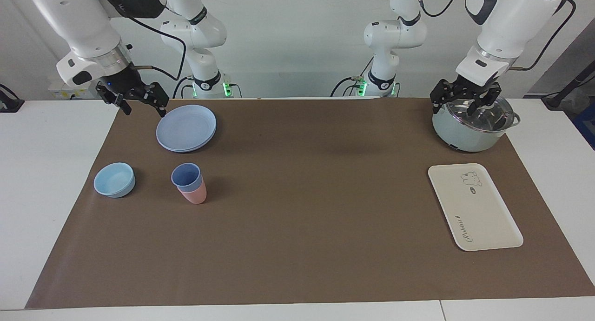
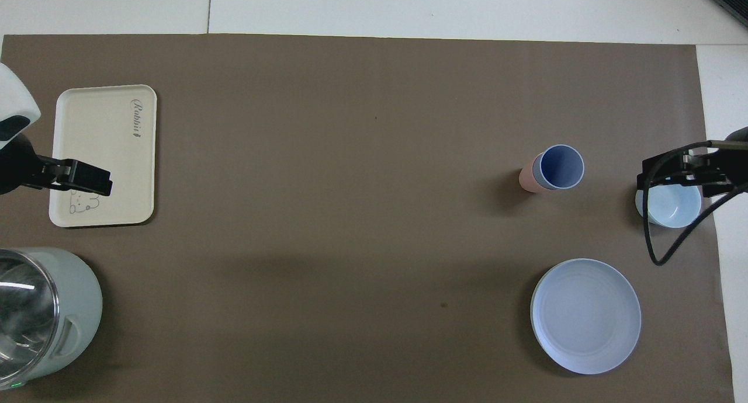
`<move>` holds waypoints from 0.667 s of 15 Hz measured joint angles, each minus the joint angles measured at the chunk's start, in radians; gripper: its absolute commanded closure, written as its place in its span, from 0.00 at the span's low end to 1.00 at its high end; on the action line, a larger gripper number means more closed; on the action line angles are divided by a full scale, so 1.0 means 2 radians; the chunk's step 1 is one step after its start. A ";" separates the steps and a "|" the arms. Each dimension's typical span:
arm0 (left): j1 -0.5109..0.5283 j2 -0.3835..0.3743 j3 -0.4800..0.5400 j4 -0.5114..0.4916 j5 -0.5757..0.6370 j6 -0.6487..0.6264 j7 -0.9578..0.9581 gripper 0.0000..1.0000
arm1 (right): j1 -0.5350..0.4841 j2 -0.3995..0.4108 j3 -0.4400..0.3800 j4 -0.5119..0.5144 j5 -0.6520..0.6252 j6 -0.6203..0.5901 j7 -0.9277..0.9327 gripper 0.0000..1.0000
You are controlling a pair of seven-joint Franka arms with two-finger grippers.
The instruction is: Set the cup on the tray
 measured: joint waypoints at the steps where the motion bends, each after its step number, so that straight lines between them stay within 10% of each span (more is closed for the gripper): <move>1: 0.000 0.000 0.000 0.000 0.000 0.000 0.000 0.00 | 0.000 0.000 0.000 0.000 0.000 -0.001 0.000 0.02; 10: 0.000 0.000 0.000 0.000 0.000 0.000 0.000 0.00 | -0.005 0.031 -0.002 -0.009 0.022 0.096 0.177 0.05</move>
